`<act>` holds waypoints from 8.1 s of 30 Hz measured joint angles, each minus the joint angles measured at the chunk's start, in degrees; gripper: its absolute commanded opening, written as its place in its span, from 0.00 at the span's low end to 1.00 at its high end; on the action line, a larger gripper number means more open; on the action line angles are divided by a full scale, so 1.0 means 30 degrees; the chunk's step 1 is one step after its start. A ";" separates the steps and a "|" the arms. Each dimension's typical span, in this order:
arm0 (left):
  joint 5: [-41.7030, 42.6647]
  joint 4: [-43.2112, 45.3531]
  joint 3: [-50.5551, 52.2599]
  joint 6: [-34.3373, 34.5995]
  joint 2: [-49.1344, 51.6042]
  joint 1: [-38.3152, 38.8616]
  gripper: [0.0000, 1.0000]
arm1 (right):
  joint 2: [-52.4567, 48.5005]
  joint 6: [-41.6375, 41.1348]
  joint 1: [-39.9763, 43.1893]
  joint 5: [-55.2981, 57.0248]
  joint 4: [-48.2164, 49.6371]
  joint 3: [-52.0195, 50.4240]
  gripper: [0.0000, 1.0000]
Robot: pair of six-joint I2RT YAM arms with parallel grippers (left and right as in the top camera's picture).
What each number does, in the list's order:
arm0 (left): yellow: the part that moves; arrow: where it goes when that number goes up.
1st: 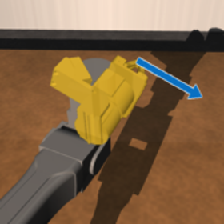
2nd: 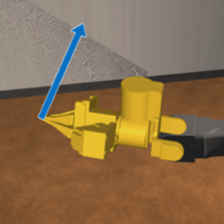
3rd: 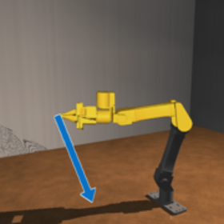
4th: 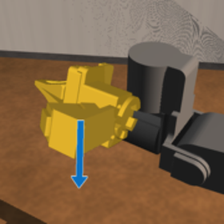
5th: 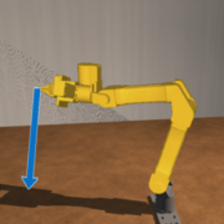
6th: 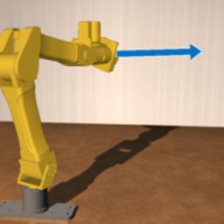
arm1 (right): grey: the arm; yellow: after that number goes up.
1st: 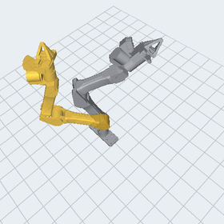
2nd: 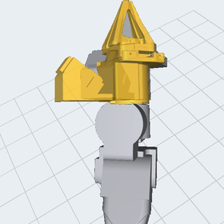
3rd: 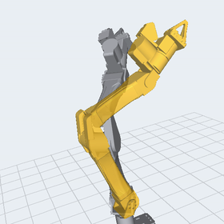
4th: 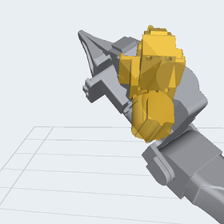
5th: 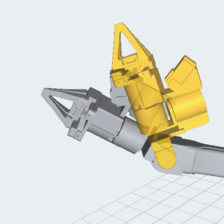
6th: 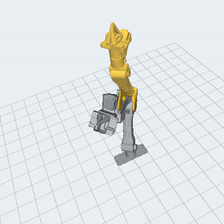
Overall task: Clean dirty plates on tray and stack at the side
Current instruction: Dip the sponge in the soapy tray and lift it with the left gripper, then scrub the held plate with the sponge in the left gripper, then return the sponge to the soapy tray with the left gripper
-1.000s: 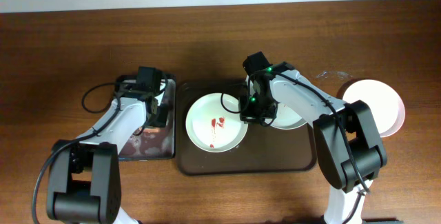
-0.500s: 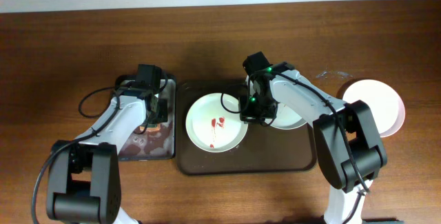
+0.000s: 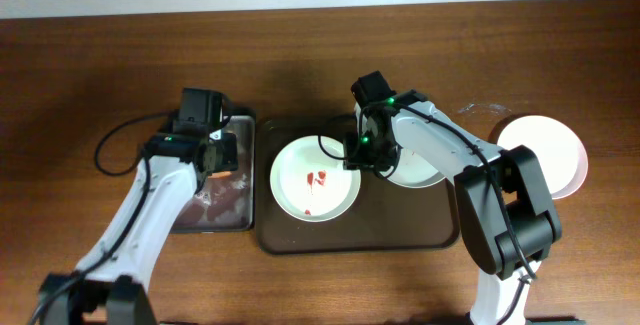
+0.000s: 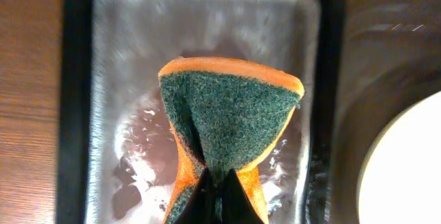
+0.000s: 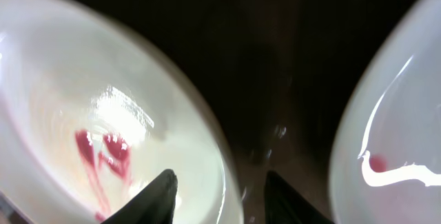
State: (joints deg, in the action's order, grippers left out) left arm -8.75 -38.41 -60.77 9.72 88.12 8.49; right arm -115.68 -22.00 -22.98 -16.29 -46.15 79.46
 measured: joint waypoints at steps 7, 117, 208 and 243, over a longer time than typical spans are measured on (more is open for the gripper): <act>0.0007 -0.0211 0.0000 0.0000 -0.0736 0.0000 0.00 | 0.0000 0.0109 0.0000 0.1705 0.0561 -0.0015 0.27; 1.6058 0.6047 -0.1749 0.6943 0.7701 0.3832 0.00 | -0.0321 0.0321 0.0000 0.1537 0.0124 -0.0080 0.04; 0.4218 -0.2725 -0.3563 0.4481 0.2557 0.4357 0.00 | 0.1392 0.2951 -0.1253 0.4007 -0.0882 -0.0379 0.04; -0.0189 -0.6331 -0.4452 0.4852 0.3555 0.1239 0.00 | 0.0882 0.2769 -0.1253 0.3410 0.0780 -0.2047 0.07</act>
State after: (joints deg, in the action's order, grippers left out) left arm -9.32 -57.41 -74.13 24.27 98.78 12.21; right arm -113.03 -13.69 -26.74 -6.07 -43.81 73.32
